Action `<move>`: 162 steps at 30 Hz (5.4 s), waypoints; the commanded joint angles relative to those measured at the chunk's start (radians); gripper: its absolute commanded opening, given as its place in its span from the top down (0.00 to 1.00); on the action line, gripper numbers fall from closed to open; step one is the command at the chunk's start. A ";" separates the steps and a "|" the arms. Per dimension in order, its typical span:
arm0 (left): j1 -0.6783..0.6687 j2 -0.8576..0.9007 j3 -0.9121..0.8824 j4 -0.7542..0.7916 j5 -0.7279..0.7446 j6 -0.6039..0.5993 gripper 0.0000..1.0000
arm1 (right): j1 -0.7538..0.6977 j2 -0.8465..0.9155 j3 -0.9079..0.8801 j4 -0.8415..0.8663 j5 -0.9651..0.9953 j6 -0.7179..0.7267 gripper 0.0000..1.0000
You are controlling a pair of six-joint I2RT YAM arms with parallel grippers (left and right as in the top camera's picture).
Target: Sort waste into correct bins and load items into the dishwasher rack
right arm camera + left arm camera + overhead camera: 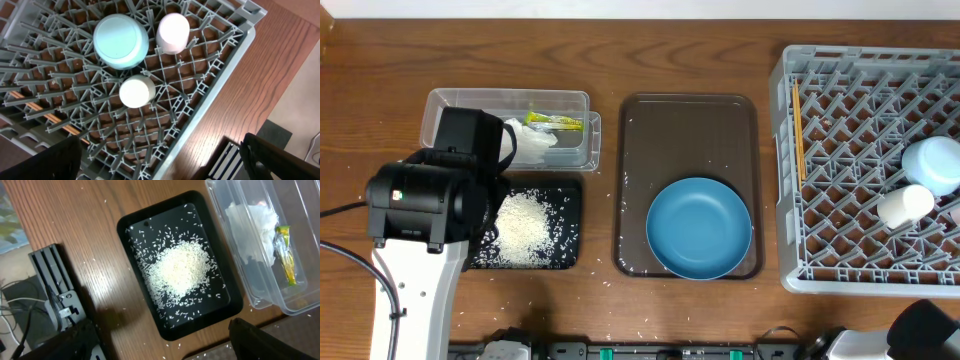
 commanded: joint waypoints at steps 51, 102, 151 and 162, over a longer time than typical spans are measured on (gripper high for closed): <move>0.243 -0.002 -0.001 0.003 -0.529 0.156 0.11 | -0.002 0.000 -0.002 -0.021 -0.437 -0.055 0.01; 0.277 -0.002 -0.001 -0.006 -0.525 0.156 0.11 | 1.564 0.677 -0.002 0.032 -0.114 0.156 0.23; 0.277 -0.002 -0.001 -0.006 -0.525 0.156 0.11 | 1.589 0.677 -0.224 0.202 -0.083 0.249 0.75; 0.277 -0.002 -0.001 -0.006 -0.525 0.156 0.11 | 1.604 0.677 -0.227 0.219 -0.083 0.249 0.86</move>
